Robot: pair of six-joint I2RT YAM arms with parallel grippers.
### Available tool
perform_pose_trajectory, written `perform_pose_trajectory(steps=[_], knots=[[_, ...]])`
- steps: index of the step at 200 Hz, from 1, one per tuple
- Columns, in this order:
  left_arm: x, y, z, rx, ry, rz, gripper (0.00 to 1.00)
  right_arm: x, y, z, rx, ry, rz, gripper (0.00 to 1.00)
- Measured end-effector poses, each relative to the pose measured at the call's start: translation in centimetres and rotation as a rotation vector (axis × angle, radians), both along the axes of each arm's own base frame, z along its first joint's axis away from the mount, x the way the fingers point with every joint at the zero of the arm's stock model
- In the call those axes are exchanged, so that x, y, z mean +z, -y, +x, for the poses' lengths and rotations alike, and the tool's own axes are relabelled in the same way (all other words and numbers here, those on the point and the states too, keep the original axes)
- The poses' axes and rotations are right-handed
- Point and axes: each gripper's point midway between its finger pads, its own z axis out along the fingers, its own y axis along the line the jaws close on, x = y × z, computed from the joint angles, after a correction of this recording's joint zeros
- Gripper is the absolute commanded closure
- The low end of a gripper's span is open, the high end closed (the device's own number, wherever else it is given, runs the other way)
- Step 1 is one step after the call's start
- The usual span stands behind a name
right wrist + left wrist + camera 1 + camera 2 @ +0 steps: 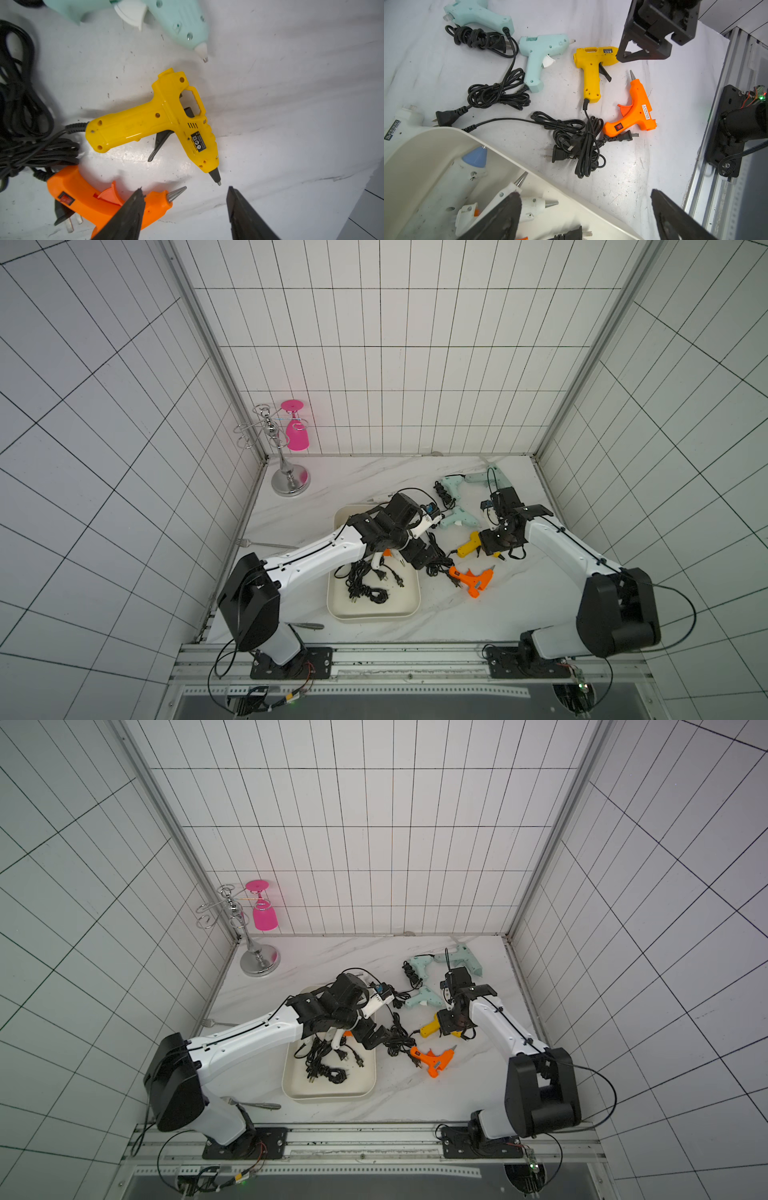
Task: Put the hot melt glue gun into the storage box
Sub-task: Adjust the hot melt adhesive gun in the storage box.
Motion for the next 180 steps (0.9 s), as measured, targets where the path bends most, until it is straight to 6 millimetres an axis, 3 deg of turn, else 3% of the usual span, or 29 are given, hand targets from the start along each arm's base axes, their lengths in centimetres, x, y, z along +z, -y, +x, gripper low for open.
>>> perform_pose_trajectory(steps=[45,80,111,153,180], knots=[[0.2,-1.5,-0.8,0.007,0.01,0.019,0.01,-1.7,1.6,-0.1,-0.003,-0.064,-0.053,0.32],[0.5,-2.3,-0.9,0.01,0.028,0.028,0.01,-6.1,2.9,-0.8,-0.01,-0.227,-0.075,0.33],[0.2,-2.8,-0.9,0.016,0.024,0.035,0.01,-6.3,2.4,1.0,0.024,-0.264,-0.018,0.37],[0.1,-3.2,-1.4,0.013,0.021,0.033,0.01,-6.3,2.2,1.0,0.061,-0.294,0.009,0.45],[0.3,-2.9,-1.6,0.003,0.018,0.016,0.01,-6.3,2.4,1.2,0.072,-0.309,0.012,0.58]])
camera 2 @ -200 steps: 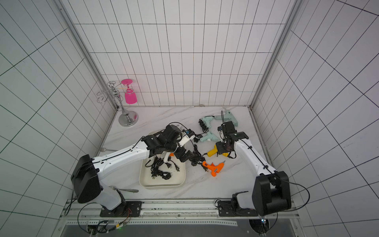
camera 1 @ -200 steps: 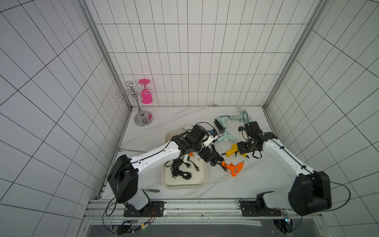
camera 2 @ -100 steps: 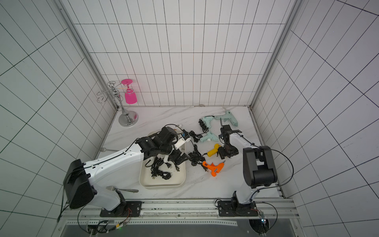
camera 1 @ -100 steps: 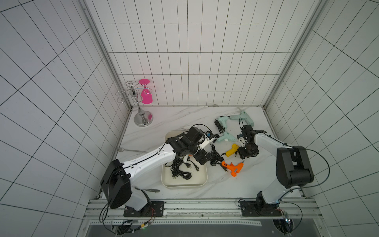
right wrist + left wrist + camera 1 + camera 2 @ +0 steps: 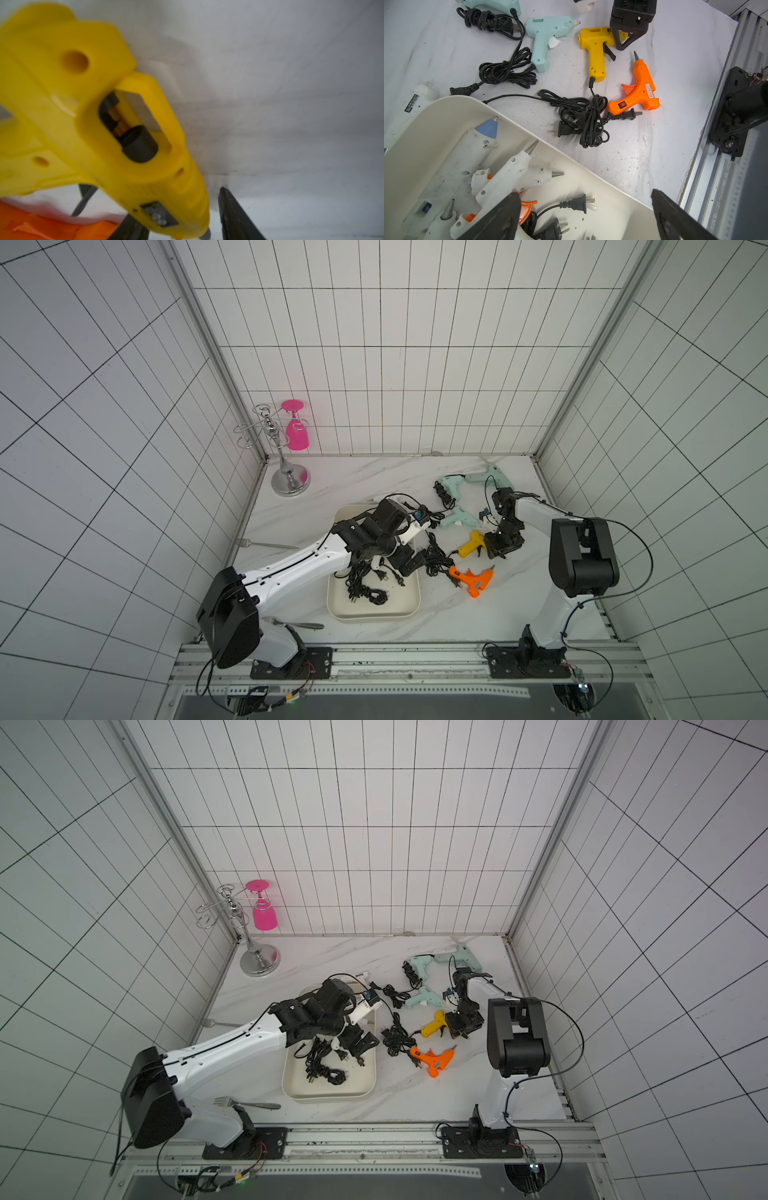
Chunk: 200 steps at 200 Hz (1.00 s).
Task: Put the hot melt glue gun into the storage box
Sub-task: Adjust the hot melt adhesive gun in the storage box, then pick up the hot melt adhesive gun from the center of the board.
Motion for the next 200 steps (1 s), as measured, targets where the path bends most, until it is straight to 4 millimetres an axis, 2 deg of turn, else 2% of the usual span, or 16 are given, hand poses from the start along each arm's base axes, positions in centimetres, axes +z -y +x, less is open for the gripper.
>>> perform_pose_trajectory(steps=[12,27,47,64,87,109,120,139,154,166,170,200], knots=[[0.1,0.2,-0.2,-0.012,-0.004,-0.012,0.01,0.0,0.0,0.1,0.012,0.0,-0.002,0.65],[0.1,0.5,-0.4,-0.024,-0.01,-0.018,0.01,0.0,0.0,0.2,0.036,0.002,-0.008,0.8],[-0.3,1.1,-0.6,-0.039,-0.021,-0.007,0.01,0.1,-1.3,0.6,0.088,0.028,-0.001,0.9],[-0.8,1.9,-0.8,-0.053,-0.022,0.012,0.01,0.2,-2.8,0.9,0.147,0.061,-0.011,0.94],[-1.2,2.7,-0.6,-0.054,-0.004,0.048,0.01,0.6,-5.7,0.9,0.233,0.132,0.009,0.99],[-1.3,3.1,0.8,-0.026,0.034,0.09,0.02,2.6,-7.7,0.1,0.302,0.22,0.024,1.0],[-1.1,3.4,1.7,-0.007,0.055,0.108,0.02,4.1,-8.0,-0.1,0.315,0.276,0.033,0.94],[-0.8,3.9,3.1,0.023,0.083,0.134,0.02,6.0,-7.6,0.8,0.294,0.359,0.036,0.72],[-0.7,4.0,3.7,0.038,0.099,0.15,0.02,6.2,-6.7,1.8,0.256,0.381,0.04,0.51],[-0.8,3.8,3.6,0.04,0.101,0.165,0.01,5.7,-5.6,2.5,0.212,0.373,0.04,0.4],[-0.9,3.8,3.5,0.04,0.1,0.168,0.02,5.5,-5.3,2.7,0.2,0.365,0.038,0.33],[-1.6,3.3,2.8,0.038,0.095,0.195,0.02,3.6,-3.7,4.5,0.138,0.319,0.051,0.28]])
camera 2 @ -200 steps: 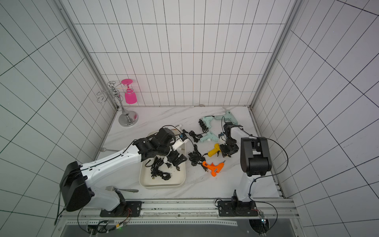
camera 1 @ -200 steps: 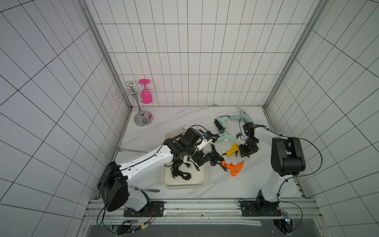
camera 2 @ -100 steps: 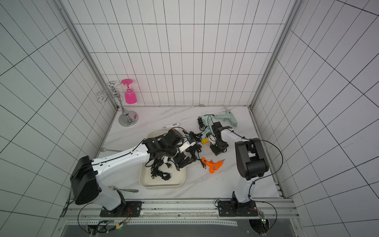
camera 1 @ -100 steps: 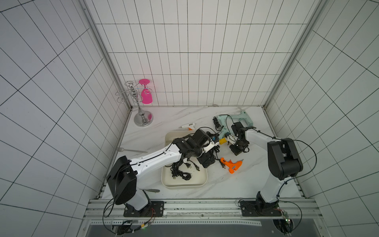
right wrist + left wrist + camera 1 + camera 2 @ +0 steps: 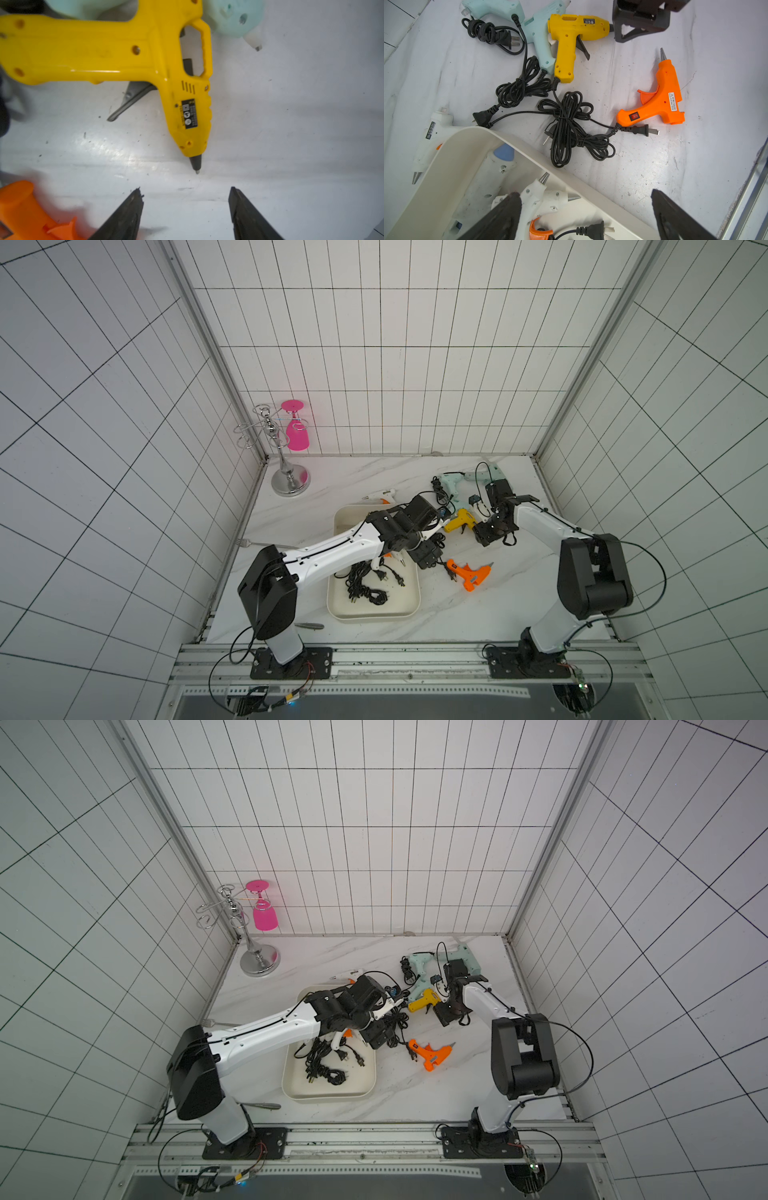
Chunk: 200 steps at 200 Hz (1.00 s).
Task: Put the hot melt glue gun into the storage box
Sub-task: Pick up the hot melt adhesive gun from the center of the board.
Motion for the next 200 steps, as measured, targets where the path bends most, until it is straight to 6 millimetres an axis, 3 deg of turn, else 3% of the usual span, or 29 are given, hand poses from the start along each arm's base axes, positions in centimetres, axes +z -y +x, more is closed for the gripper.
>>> perform_pose_trajectory(steps=[45,101,144,177,200], knots=[[-1.0,-1.6,-0.4,0.016,0.0,0.043,0.02,-2.7,-0.4,0.7,0.033,-0.056,0.02,0.27],[-1.6,-2.4,-0.1,0.028,-0.001,0.061,0.02,-2.9,-0.8,5.3,0.042,-0.01,0.048,0.31],[-1.8,-3.2,0.5,0.046,-0.009,0.063,0.02,-3.0,-1.6,6.1,0.079,-0.029,0.076,0.49],[-1.7,-3.2,0.8,0.05,-0.015,0.05,0.02,-2.9,-2.3,5.8,0.122,-0.022,0.079,0.78],[-1.7,-3.1,0.8,0.049,-0.018,0.048,0.02,-2.8,-3.2,4.5,0.155,-0.016,0.052,0.89]])
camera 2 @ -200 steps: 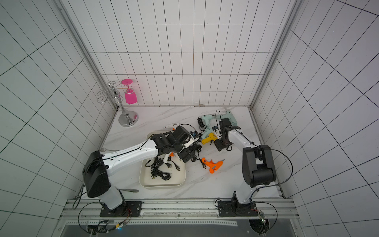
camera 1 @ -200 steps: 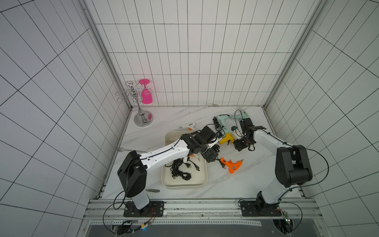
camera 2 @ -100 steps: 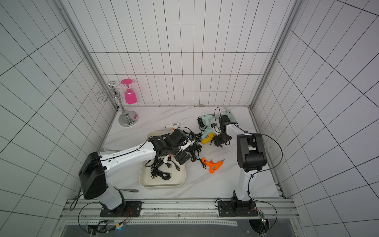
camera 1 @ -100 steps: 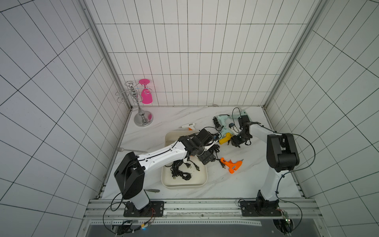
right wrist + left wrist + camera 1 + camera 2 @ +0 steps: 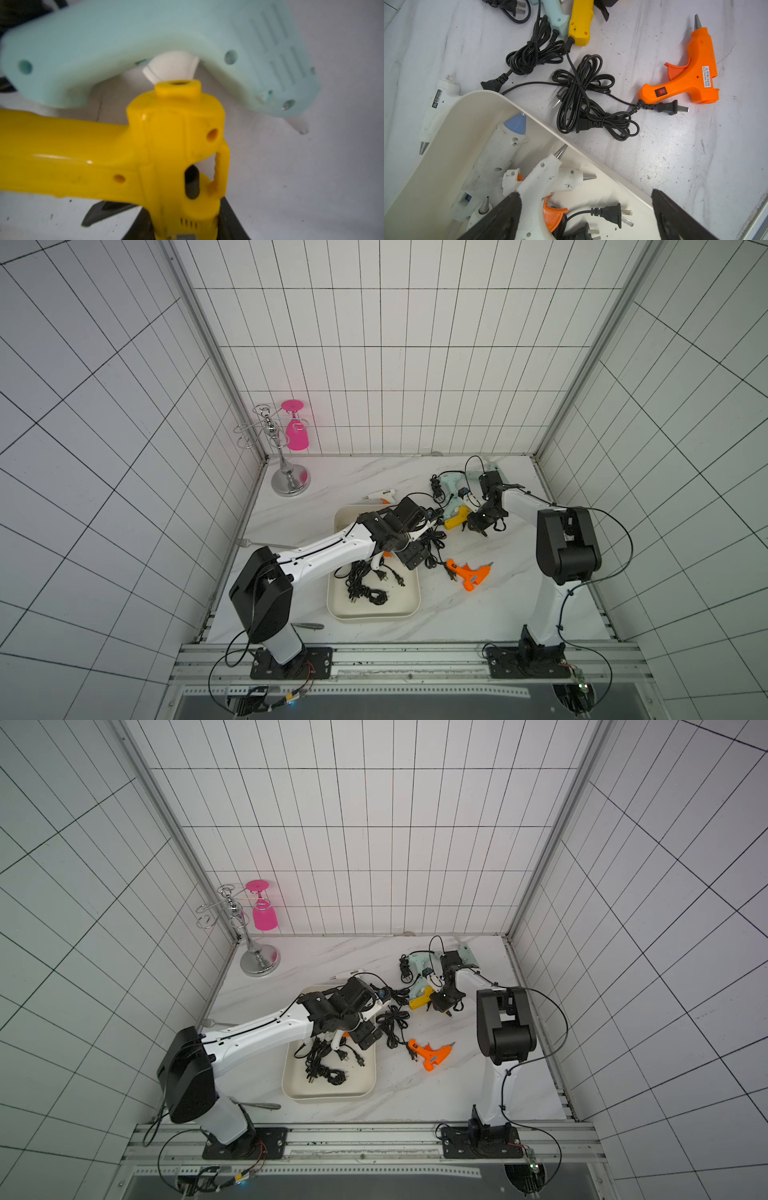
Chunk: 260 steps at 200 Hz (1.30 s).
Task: Put the hot melt glue gun into the storage box
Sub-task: Pick up the hot melt adhesive gun from the center of the board.
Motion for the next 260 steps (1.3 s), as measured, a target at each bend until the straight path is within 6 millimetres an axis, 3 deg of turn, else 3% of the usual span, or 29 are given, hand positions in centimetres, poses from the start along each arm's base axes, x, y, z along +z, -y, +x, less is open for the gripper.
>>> perform_pose_trajectory(steps=[28,70,93,111,151,193,260], knots=[[0.1,0.7,0.7,0.006,0.019,0.014,0.02,2.0,-0.7,-2.0,0.029,0.023,-0.044,0.91],[1.2,1.7,1.3,0.003,0.123,0.061,0.01,12.1,-2.0,-4.6,0.071,0.22,-0.011,0.9],[2.4,2.4,1.4,-0.004,0.207,0.086,0.02,15.5,-3.0,-7.2,0.102,0.255,0.009,0.9],[3.3,3.2,1.4,-0.01,0.281,0.095,0.01,16.2,-4.0,-8.9,0.128,0.225,0.01,0.91],[5.4,5.0,1.6,-0.006,0.403,0.06,0.02,15.4,-5.4,-12.0,0.169,0.136,-0.008,0.91],[5.1,5.1,1.5,0.008,0.44,0.035,0.16,16.4,-5.7,-13.3,0.151,0.128,0.036,0.91],[4.3,5.2,0.2,-0.011,0.441,-0.035,0.66,17.5,-6.8,-14.6,0.155,0.133,0.095,0.91]])
